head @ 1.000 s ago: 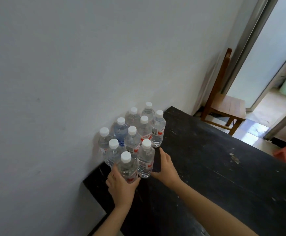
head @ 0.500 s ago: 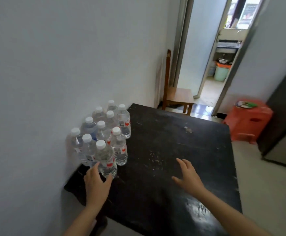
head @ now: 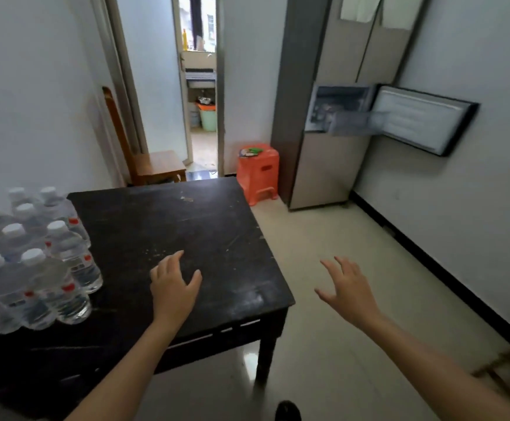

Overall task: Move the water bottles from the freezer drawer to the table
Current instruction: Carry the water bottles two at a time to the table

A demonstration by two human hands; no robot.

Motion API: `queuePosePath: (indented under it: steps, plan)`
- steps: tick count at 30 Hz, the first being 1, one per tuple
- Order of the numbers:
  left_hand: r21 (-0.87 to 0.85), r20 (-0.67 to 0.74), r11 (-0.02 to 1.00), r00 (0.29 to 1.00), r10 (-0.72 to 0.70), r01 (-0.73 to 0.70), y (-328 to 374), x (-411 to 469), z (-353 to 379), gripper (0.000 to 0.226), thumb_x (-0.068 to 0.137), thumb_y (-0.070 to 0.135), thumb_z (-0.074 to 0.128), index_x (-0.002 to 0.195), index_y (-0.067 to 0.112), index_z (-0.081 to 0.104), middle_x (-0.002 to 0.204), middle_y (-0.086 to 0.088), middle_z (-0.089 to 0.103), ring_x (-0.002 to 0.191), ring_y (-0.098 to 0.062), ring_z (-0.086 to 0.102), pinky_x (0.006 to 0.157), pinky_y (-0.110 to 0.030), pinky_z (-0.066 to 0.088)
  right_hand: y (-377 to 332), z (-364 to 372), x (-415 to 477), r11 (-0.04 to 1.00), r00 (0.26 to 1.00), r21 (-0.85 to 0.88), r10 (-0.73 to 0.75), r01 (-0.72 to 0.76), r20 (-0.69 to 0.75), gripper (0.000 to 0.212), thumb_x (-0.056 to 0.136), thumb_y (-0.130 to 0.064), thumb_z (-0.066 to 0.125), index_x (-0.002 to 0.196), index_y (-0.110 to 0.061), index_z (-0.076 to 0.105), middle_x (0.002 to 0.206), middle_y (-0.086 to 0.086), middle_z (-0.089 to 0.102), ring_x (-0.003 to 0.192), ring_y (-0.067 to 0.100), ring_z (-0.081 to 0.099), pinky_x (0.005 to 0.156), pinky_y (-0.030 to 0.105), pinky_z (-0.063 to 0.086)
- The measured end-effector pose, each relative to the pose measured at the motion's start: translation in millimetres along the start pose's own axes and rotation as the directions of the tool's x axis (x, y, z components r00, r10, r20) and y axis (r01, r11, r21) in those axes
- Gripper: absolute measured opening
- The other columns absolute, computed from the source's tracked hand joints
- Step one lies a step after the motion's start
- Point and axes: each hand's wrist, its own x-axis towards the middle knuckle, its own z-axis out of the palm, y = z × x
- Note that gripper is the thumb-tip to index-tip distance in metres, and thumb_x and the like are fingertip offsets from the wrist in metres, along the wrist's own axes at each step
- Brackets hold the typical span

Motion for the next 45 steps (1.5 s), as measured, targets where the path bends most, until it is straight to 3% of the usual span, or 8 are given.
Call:
queuePosePath:
  steps: [5, 11, 16, 23, 33, 37, 41, 45]
  plan:
    - [-0.117, 0.088, 0.975, 0.975, 0.202, -0.192, 83.3, -37.0, 41.0, 0.052, 0.083, 0.016, 0.064, 0.13, 0.005, 0.045, 0.131, -0.017, 0.047, 0.122, -0.034, 0.035, 0.098, -0.045, 0.034, 75.3, -47.0, -64.8, 0.989, 0.981, -0.053, 0.126, -0.135, -0.146, 0.061, 0.073, -0.029, 0.076, 0.125, -0.007, 0.055, 0.13, 0.024, 0.049, 0.124, 0.04, 0.043, 0.1, 0.048, 0.038]
    - [-0.155, 0.095, 0.915, 0.917, 0.388, -0.372, 171.7, -87.3, 100.4, 0.051, 0.078, 0.013, 0.07, 0.123, 0.001, 0.051, 0.123, -0.02, 0.053, 0.115, -0.04, 0.042, 0.094, -0.05, 0.035, 184.2, -92.1, -122.2, 0.972, 0.966, -0.163, 0.131, -0.169, -0.224, 0.064, 0.06, -0.03, 0.086, 0.113, -0.005, 0.063, 0.116, 0.027, 0.059, 0.109, 0.045, 0.056, 0.086, 0.052, 0.048]
    - [-0.185, 0.112, 0.874, 0.874, 0.473, -0.449, 254.1, -139.8, 154.5, 0.051, 0.078, 0.018, 0.069, 0.122, -0.001, 0.052, 0.119, -0.023, 0.056, 0.111, -0.04, 0.048, 0.093, -0.046, 0.036, 279.4, -135.0, -158.4, 0.958, 0.951, -0.22, 0.115, -0.182, -0.287, 0.066, 0.058, -0.032, 0.086, 0.114, -0.006, 0.062, 0.117, 0.024, 0.058, 0.11, 0.043, 0.056, 0.083, 0.051, 0.05]
    - [-0.237, 0.143, 0.848, 0.846, 0.513, -0.474, 340.6, -185.5, 209.5, 0.079, 0.068, 0.054, 0.037, 0.124, 0.001, 0.051, 0.119, -0.021, 0.055, 0.112, -0.039, 0.046, 0.093, -0.046, 0.036, 368.0, -159.1, -182.5, 0.939, 0.929, -0.285, 0.082, -0.193, -0.36, 0.069, 0.051, -0.036, 0.089, 0.109, -0.008, 0.064, 0.111, 0.022, 0.063, 0.102, 0.04, 0.062, 0.076, 0.046, 0.054]
    - [-0.115, 0.081, 0.81, 0.807, 0.585, -0.576, 418.2, -105.9, 287.1, 0.067, 0.071, 0.048, 0.044, 0.118, 0.0, 0.054, 0.117, -0.023, 0.056, 0.11, -0.044, 0.048, 0.09, -0.053, 0.038, 472.7, -191.6, -105.1, 0.914, 0.907, -0.395, -0.086, -0.093, -0.412, 0.072, 0.049, -0.035, 0.089, 0.111, -0.011, 0.061, 0.112, 0.021, 0.063, 0.103, 0.038, 0.062, 0.073, 0.046, 0.055]
    - [-0.052, 0.103, 0.793, 0.786, 0.609, -0.608, 451.1, -53.5, 336.2, 0.055, 0.071, 0.034, 0.054, 0.114, 0.0, 0.056, 0.111, -0.023, 0.058, 0.105, -0.044, 0.05, 0.086, -0.053, 0.039, 513.1, -204.8, -44.0, 0.908, 0.892, -0.417, -0.153, -0.043, -0.425, 0.079, 0.05, -0.034, 0.089, 0.114, -0.016, 0.047, 0.112, 0.02, 0.062, 0.103, 0.037, 0.062, 0.073, 0.044, 0.054]
    - [-0.039, 0.054, 0.777, 0.775, 0.63, -0.628, 490.7, -20.3, 372.5, 0.047, 0.072, 0.021, 0.067, 0.112, -0.002, 0.058, 0.111, -0.026, 0.058, 0.102, -0.047, 0.049, 0.083, -0.055, 0.041, 551.3, -218.7, 11.1, 0.871, 0.887, -0.491, -0.234, 0.011, -0.397, 0.08, 0.048, -0.036, 0.089, 0.114, -0.017, 0.048, 0.111, 0.019, 0.063, 0.101, 0.035, 0.063, 0.073, 0.042, 0.055]
    - [-0.046, 0.039, 0.778, 0.777, 0.628, -0.627, 524.4, 11.3, 409.9, 0.053, 0.071, 0.034, 0.053, 0.11, -0.001, 0.06, 0.11, -0.024, 0.059, 0.099, -0.047, 0.05, 0.08, -0.056, 0.044, 591.6, -220.2, 63.8, 0.901, 0.873, -0.431, -0.179, -0.039, -0.453, 0.077, 0.054, -0.033, 0.087, 0.117, -0.017, 0.046, 0.114, 0.021, 0.062, 0.104, 0.038, 0.062, 0.075, 0.046, 0.053]
